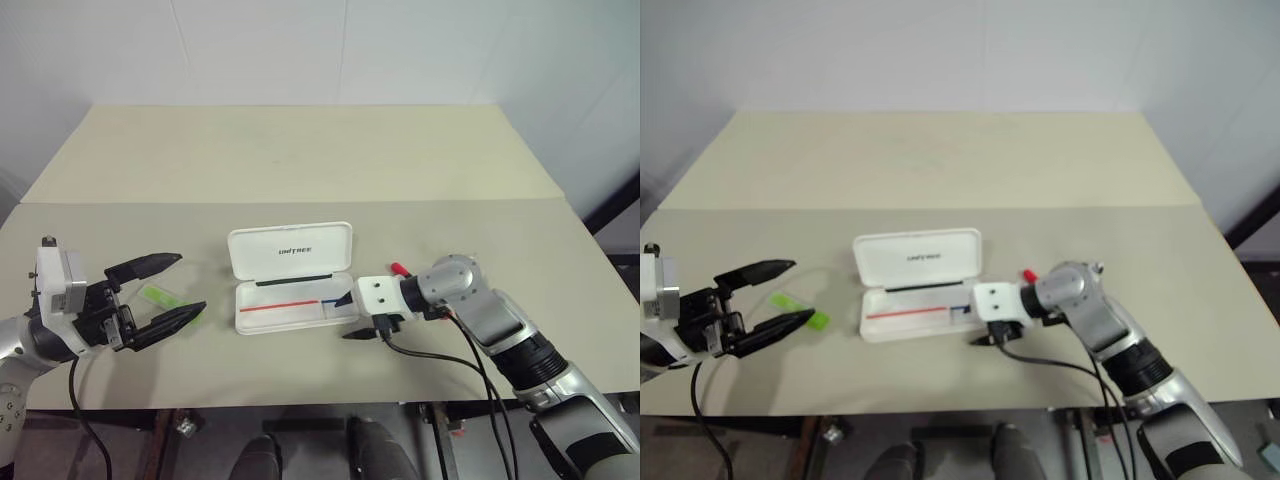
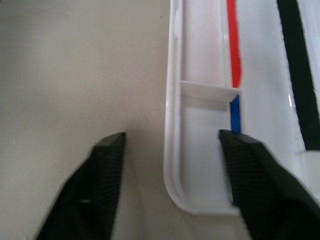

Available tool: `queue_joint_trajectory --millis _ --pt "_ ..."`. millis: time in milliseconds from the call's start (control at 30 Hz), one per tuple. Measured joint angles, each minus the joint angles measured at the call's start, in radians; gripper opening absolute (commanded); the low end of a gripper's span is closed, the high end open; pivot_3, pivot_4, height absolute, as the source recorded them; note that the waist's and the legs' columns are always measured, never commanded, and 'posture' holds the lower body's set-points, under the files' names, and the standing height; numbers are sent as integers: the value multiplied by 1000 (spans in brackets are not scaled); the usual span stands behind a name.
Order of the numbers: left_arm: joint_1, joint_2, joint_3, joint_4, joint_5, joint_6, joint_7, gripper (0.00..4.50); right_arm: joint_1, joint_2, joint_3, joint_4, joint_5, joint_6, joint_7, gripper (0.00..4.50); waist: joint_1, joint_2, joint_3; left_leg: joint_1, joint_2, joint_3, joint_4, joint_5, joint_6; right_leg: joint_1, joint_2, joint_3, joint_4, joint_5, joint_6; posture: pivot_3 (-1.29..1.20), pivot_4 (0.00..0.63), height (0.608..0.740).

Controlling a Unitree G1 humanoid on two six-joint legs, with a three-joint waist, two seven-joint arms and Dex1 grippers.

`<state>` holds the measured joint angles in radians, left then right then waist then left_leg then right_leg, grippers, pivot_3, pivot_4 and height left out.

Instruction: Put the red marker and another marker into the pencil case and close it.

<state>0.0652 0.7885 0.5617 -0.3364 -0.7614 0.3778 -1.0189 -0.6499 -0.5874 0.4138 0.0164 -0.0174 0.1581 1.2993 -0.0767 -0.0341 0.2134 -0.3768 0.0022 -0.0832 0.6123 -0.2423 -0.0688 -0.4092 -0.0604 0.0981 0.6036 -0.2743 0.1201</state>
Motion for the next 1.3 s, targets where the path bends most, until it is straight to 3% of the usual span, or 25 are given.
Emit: queue_joint_trajectory --millis 467,867,1300 --pt "-76 -24 -105 35 12 -20 -22 4500 -30 -99 -145 -40 143 80 39 4454 -2 0 0 0 0 1 0 0 0 0 0 0 1 0 0 0 150 740" --pt "-100 -38 -135 43 14 -65 -98 4500 -116 -114 -178 242 7 111 -165 4454 -3 0 1 0 0 4 0 -1 2 -1 0 3 -1 0 0 0 150 740" --pt "-68 -34 -130 39 16 -72 -96 4500 -58 -120 -168 195 -17 245 -151 4454 -4 0 1 0 0 8 1 -2 3 -2 0 6 0 0 2 0 150 740"
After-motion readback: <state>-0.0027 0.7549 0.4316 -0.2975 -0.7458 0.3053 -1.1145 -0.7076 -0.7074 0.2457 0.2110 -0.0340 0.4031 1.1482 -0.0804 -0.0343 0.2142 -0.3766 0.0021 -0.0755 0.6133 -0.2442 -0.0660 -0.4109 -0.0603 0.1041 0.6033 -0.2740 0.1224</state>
